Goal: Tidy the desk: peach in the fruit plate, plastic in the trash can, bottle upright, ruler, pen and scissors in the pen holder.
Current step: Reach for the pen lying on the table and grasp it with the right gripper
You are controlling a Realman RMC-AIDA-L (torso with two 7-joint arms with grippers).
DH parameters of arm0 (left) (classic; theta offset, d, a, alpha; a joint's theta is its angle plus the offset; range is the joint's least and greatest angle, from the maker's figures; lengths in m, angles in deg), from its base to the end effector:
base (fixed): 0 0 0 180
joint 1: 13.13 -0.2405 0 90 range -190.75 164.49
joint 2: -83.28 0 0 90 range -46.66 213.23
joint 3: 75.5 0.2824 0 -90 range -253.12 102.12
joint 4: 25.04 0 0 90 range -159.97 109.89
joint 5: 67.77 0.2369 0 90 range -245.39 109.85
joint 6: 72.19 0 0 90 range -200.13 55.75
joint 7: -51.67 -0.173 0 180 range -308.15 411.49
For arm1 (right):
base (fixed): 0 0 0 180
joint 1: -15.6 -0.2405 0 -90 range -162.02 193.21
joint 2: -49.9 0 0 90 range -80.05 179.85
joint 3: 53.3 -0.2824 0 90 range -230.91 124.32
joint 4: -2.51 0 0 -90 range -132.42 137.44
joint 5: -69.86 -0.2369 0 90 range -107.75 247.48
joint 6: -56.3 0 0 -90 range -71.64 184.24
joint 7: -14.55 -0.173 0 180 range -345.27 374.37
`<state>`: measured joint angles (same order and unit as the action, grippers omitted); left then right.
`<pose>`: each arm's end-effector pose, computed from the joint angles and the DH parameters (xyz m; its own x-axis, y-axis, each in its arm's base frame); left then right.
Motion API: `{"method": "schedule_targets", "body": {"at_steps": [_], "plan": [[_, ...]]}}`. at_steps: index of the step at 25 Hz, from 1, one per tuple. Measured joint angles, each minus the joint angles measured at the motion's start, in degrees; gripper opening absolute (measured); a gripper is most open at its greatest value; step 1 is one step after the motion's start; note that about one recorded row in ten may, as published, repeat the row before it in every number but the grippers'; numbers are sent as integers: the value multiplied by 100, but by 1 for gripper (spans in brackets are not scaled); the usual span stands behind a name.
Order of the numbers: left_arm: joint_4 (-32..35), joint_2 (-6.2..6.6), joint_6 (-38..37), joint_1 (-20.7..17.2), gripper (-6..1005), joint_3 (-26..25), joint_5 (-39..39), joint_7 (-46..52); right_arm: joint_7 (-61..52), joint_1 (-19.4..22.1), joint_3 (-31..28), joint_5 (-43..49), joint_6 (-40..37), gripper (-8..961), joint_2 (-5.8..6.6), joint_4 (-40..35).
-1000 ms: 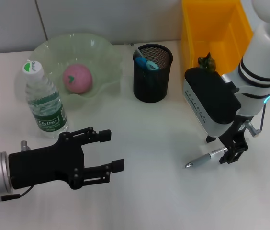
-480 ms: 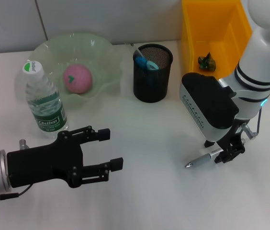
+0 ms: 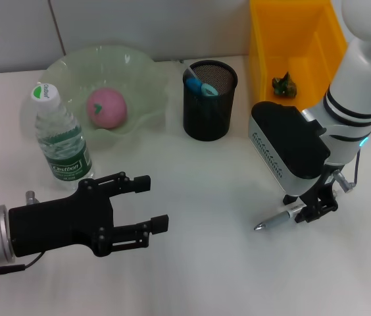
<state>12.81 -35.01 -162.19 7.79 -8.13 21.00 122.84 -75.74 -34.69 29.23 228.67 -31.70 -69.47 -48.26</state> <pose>-0.2662 0.3195 -0.0712 0.7635 0.2424 0.5985 0.3226 -0.9461 -0.0284 0.2244 0.4167 -0.0788 0.7050 0.2982 0.6434 0.2272 -0.9544 0.1934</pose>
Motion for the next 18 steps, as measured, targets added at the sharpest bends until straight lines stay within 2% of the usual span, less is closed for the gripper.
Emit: {"method": "schedule_targets", "body": {"at_steps": [9, 18], "plan": [[78, -8, -17, -25, 785, -4, -1, 26, 87, 35, 0, 0, 30, 326, 2, 16], [100, -10, -44, -19, 785, -24, -1, 82, 161, 37, -24, 1, 29, 306, 2, 15]]}}
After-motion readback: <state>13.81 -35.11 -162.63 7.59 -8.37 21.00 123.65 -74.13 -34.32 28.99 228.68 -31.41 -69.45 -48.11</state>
